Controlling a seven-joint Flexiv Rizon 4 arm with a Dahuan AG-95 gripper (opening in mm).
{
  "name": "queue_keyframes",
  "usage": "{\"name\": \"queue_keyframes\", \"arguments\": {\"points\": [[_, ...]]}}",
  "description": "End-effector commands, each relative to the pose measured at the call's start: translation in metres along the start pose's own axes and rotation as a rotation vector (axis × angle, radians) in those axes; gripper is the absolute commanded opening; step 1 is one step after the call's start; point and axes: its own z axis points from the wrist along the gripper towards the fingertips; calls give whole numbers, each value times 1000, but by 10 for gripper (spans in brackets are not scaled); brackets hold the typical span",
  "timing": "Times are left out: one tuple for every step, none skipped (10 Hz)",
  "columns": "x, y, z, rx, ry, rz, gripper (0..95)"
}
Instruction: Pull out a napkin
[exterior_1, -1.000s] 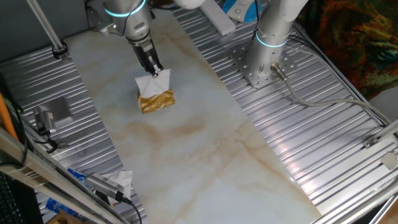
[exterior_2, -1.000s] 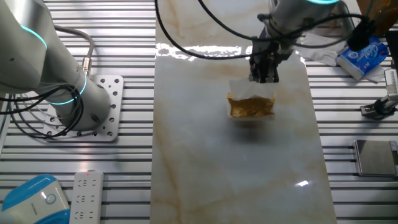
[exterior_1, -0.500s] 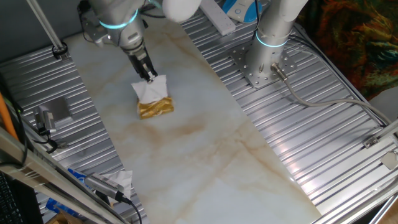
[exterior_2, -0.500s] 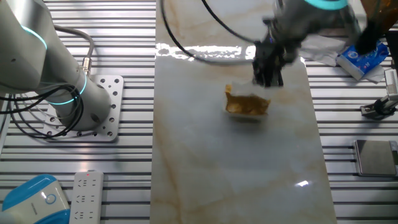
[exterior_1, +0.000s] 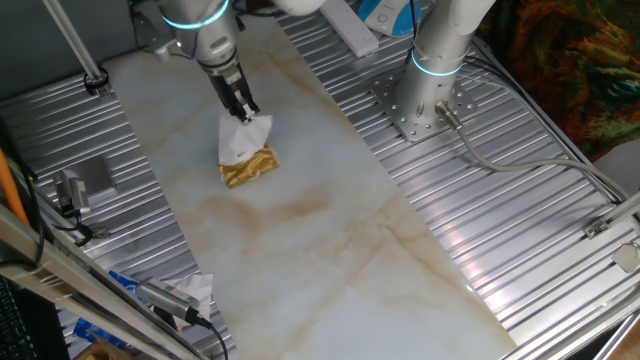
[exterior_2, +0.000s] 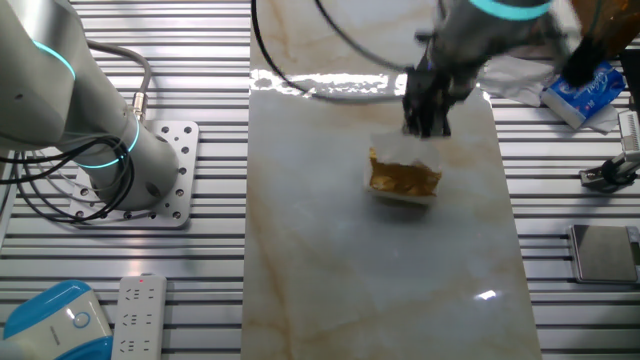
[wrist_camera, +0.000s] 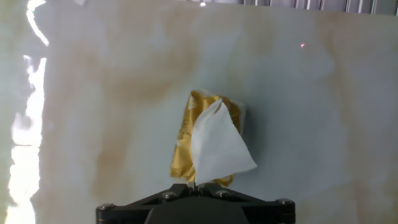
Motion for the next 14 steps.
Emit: {"name": "queue_keyframes", "arguments": {"points": [[-4, -7, 16, -2, -5, 0, 0], [-3, -6, 13, 2, -1, -1, 0], [-5, -9, 20, 5, 5, -8, 0], [-9, -14, 32, 2, 2, -7, 0], [-13, -18, 42, -1, 3, -10, 0], [-15, -20, 46, 1, 3, -9, 0], [-15, -20, 47, 3, -1, -9, 0], [-11, -18, 38, -6, -7, 1, 0], [-2, -13, 13, -10, -9, 7, 0], [7, -10, -12, -8, -5, 11, 0], [9, -11, -38, -9, 1, 5, 0], [7, -15, -47, -12, 6, -3, 0], [3, -17, -47, -14, 9, -5, 0], [2, -18, -45, -18, 8, -7, 0]]}}
